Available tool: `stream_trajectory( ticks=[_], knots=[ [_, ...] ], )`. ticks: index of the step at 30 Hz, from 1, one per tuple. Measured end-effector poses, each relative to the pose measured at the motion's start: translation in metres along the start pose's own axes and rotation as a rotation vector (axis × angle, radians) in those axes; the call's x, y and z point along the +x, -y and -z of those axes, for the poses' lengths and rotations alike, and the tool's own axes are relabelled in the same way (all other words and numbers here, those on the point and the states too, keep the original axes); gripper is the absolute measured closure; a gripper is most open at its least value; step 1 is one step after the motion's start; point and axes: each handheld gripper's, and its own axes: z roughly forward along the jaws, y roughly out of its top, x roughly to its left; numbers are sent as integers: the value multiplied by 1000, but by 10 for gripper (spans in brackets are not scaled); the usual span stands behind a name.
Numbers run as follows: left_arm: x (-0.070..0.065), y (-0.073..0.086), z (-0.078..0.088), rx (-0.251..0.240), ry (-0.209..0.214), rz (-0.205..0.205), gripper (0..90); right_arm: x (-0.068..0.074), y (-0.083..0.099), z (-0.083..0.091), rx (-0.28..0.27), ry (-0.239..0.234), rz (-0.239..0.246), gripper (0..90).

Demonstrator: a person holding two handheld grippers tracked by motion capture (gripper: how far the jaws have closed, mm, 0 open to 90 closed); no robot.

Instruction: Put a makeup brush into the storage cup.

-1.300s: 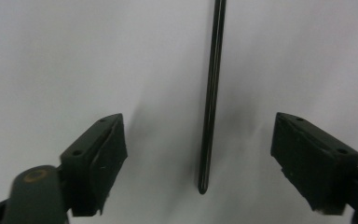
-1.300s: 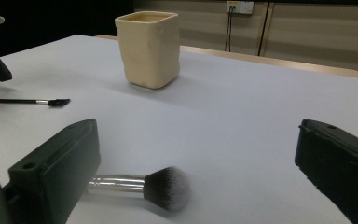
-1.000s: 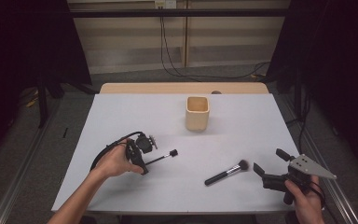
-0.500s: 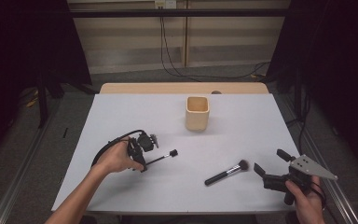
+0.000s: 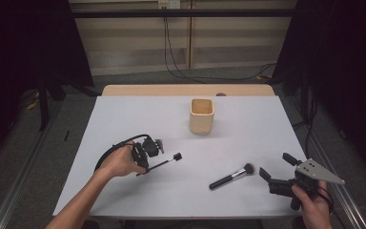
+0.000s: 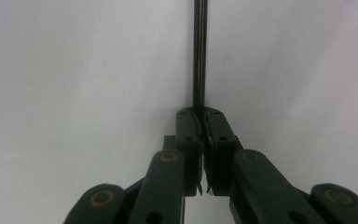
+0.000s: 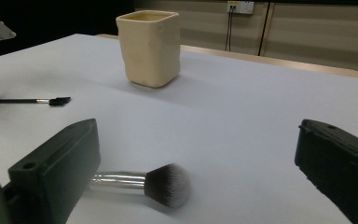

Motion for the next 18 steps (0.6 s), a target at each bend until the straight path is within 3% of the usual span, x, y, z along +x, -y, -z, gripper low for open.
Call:
stream_trajectory(
  ticks=[1, 12, 18],
  knots=[
    [2, 0, 1, 4, 19, 0, 861, 0, 0, 0, 1, -3, 6, 0],
    [3, 5, 1, -32, 24, 10, 864, 0, 0, 0, -1, -1, 3, 0],
    [8, 11, 3, -74, 52, 40, 865, 0, -1, -2, 0, -3, 2, 0]
  ],
)
